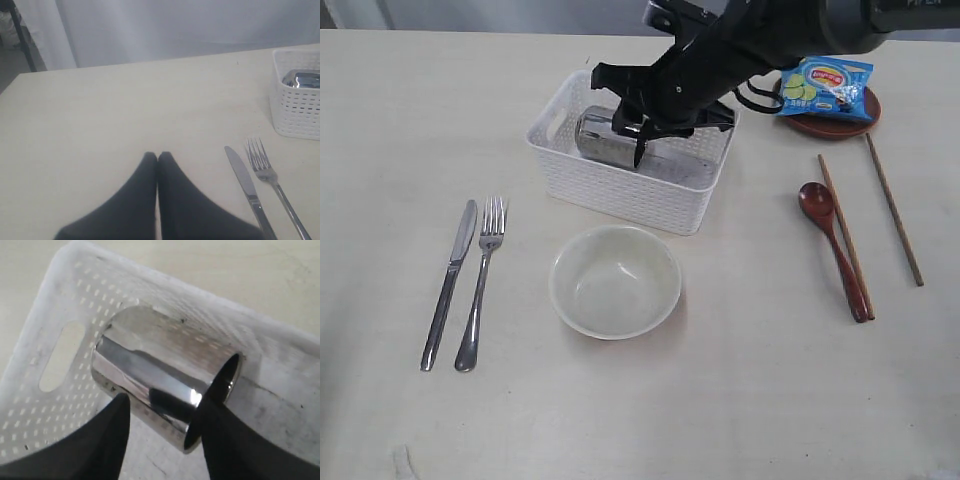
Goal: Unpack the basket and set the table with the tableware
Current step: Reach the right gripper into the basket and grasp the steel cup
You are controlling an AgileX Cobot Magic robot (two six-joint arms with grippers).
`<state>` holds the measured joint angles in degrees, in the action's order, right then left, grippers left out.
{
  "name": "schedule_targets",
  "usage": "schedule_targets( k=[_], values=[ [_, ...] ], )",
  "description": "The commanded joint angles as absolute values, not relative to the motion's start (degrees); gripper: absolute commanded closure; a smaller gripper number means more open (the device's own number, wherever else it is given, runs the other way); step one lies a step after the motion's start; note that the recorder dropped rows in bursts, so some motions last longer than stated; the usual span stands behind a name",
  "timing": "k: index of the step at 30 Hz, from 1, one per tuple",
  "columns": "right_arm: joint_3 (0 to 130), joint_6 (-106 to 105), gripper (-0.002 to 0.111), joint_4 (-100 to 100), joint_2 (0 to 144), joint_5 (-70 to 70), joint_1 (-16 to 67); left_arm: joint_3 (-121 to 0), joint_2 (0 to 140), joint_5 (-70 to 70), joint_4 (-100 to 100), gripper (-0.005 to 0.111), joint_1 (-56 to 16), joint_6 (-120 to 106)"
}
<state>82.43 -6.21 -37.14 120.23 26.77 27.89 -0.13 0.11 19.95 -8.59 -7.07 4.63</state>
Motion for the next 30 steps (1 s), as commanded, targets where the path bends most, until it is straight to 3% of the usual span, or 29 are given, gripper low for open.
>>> schedule_targets(
  k=[1, 5, 7, 12, 24, 30],
  values=[
    [82.62, -12.36, 0.065, -44.12, 121.49, 24.00, 27.44, 0.00, 0.00, 19.92, -8.47, 0.107, -7.36, 4.76],
    [82.62, -16.10, 0.065, -49.79, 122.75, 23.25, 27.44, 0.00, 0.00, 19.92, -8.47, 0.107, -7.36, 4.76],
    [82.62, -16.10, 0.070, -50.32, 123.36, 22.35, 27.44, 0.00, 0.00, 19.92, -8.47, 0.107, -7.36, 4.76],
    [82.62, -17.20, 0.109, -50.51, 123.56, 20.61, 27.44, 0.00, 0.00, 19.92, -8.47, 0.107, -7.36, 4.76],
    [82.62, -18.71, 0.109, -44.59, 118.93, 19.06, 21.53, 0.00, 0.00, 19.92, -8.47, 0.107, -7.36, 4.76],
    [84.83, -25.57, 0.109, -43.96, 116.90, 27.73, 19.50, 0.00, 0.00, 19.92, -8.47, 0.107, -7.36, 4.76]
  ],
)
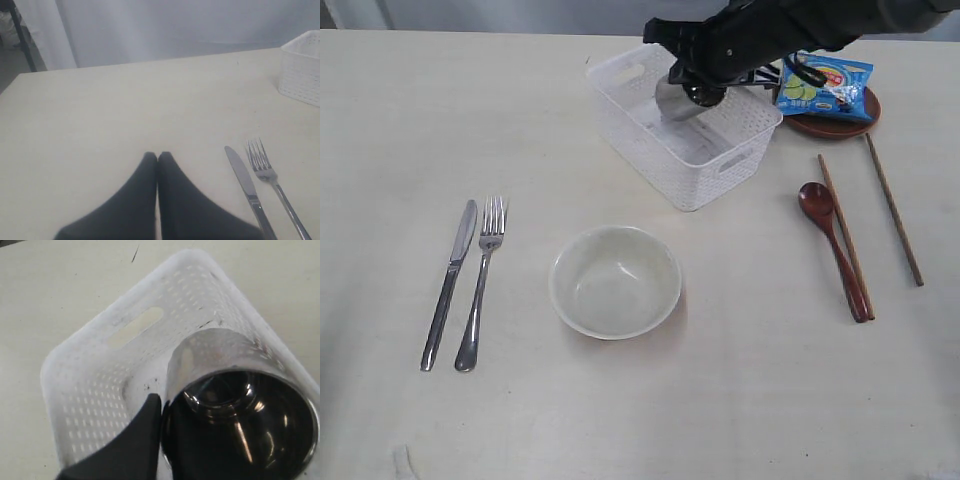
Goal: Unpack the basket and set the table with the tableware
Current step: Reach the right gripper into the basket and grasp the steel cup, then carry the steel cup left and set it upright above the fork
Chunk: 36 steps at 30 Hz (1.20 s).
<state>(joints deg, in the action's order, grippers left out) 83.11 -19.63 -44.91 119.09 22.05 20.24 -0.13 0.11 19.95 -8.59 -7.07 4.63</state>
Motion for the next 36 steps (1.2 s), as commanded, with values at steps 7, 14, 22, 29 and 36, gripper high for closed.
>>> schedule_targets(
  k=[7, 14, 22, 29, 36],
  values=[
    [88.17, -34.92, 0.109, -43.65, 110.04, 36.33, 25.33, 0.00, 0.00, 19.92, -8.47, 0.107, -7.36, 4.76],
    [96.19, -27.91, 0.109, -32.14, 107.69, 47.80, 36.26, 0.00, 0.00, 19.92, -8.57, 0.107, -7.36, 4.76],
    [115.23, -6.96, 0.109, -7.65, 118.40, 59.79, 47.63, 0.00, 0.00, 19.92, -8.94, 0.107, -7.36, 4.76],
    [135.27, -3.36, 0.109, -4.04, 133.30, 69.04, 49.56, 0.00, 0.00, 19.92, -8.80, 0.107, -7.36, 4.76],
    [144.68, -1.93, 0.109, -2.94, 141.96, 69.96, 49.56, 0.00, 0.00, 19.92, -8.80, 0.107, -7.36, 4.76]
  ],
)
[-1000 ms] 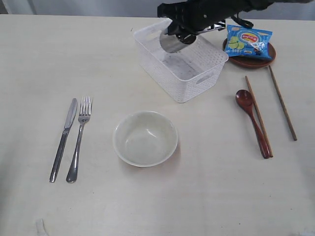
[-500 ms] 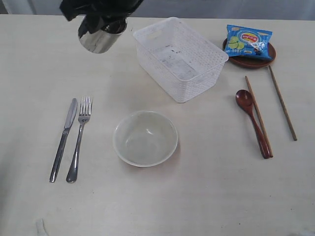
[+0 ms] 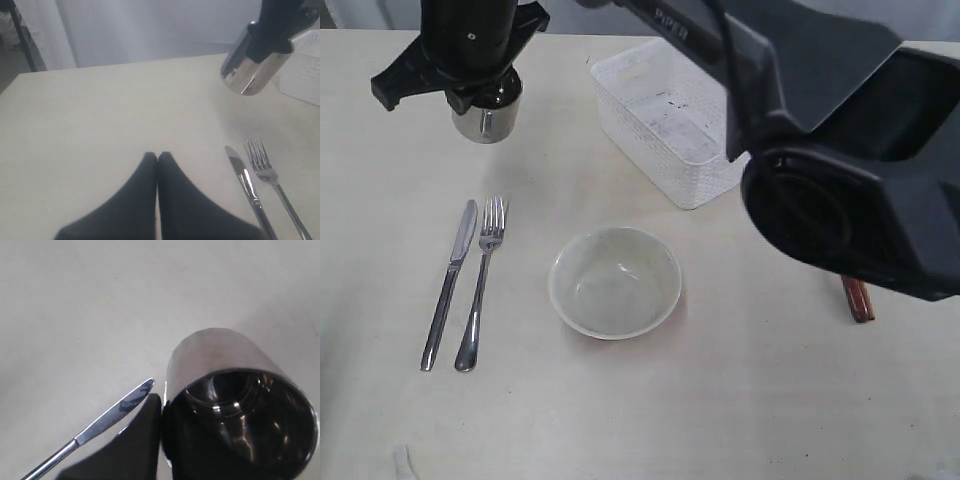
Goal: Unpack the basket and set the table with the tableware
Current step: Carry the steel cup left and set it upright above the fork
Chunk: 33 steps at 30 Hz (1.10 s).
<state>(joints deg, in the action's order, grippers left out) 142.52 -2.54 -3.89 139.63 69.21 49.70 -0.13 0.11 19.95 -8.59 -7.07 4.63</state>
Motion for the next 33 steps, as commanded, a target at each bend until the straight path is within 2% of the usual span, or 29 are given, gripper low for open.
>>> schedule_targets(
  k=[1, 33],
  values=[
    [144.68, -1.93, 0.109, -2.94, 142.40, 69.96, 49.56, 0.00, 0.00, 19.92, -8.80, 0.107, -7.36, 4.76],
    [141.67, -2.28, 0.108, -3.42, 147.05, 66.42, 48.49, 0.00, 0.00, 19.92, -8.80, 0.107, -7.36, 4.76]
  ],
)
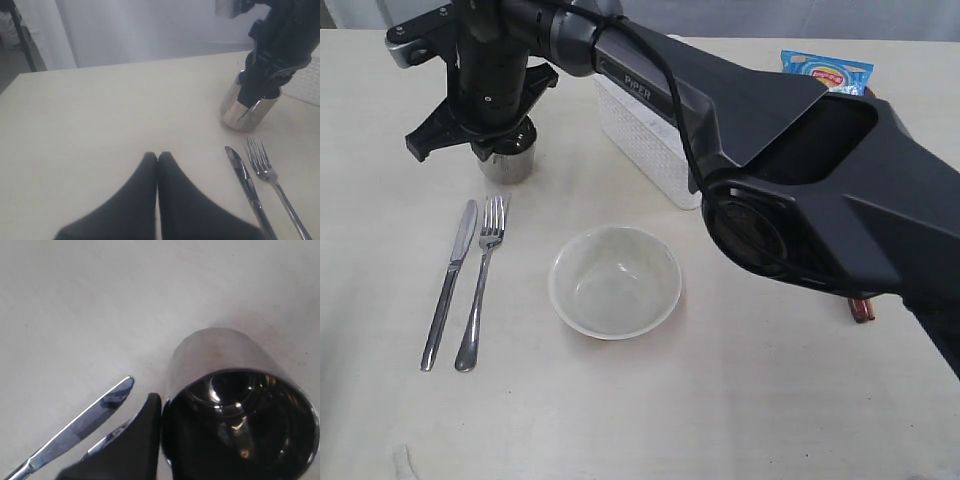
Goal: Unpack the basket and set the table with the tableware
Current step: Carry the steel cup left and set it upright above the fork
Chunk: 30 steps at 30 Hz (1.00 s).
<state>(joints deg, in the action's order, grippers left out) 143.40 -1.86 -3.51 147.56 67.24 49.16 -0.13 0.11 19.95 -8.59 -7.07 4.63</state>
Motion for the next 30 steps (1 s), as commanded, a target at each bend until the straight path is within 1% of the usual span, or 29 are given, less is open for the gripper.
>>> schedule_targets(
  k=[1, 3, 5, 8, 9, 12, 14, 23, 26, 29, 30],
  values=[
    [141.51, -2.38, 0.108, -3.42, 147.05, 66.42, 48.34, 0.00, 0.00, 19.92, -8.80, 0.107, -7.36, 4.76],
    [141.18, -2.78, 0.108, -3.94, 147.05, 66.16, 48.11, 0.00, 0.00, 19.92, -8.80, 0.107, -7.36, 4.76],
    [141.18, -2.78, 0.103, -4.21, 147.05, 65.78, 48.11, 0.00, 0.00, 19.92, -8.80, 0.107, -7.36, 4.76],
    [141.18, -2.78, 0.087, -4.68, 146.94, 64.90, 48.11, 0.00, 0.00, 19.92, -8.80, 0.107, -7.36, 4.76],
    [141.18, -2.78, 0.080, -4.68, 146.94, 64.65, 48.11, 0.00, 0.00, 19.92, -8.80, 0.107, -7.36, 4.76],
    [141.18, -4.44, 0.070, -4.68, 146.94, 63.51, 48.11, 0.00, 0.00, 19.92, -8.80, 0.107, -7.36, 4.76],
    [141.18, -5.64, 0.068, -5.08, 146.69, 62.53, 48.11, 0.00, 0.00, 19.92, -8.80, 0.107, -7.36, 4.76],
    [141.18, -8.28, 0.068, -6.81, 143.98, 58.54, 48.11, 0.00, 0.00, 19.92, -8.80, 0.107, -7.36, 4.76],
    [141.18, -8.39, 0.068, -6.84, 141.94, 59.93, 48.11, 0.00, 0.00, 19.92, -8.80, 0.107, -7.36, 4.76],
    [141.18, -8.12, 0.069, -7.22, 138.80, 64.66, 48.11, 0.00, 0.00, 19.92, -8.80, 0.107, -7.36, 4.76],
    [141.18, -8.12, 0.071, -7.39, 137.68, 66.64, 48.11, 0.00, 0.00, 19.92, -8.80, 0.107, -7.36, 4.76]
  ],
)
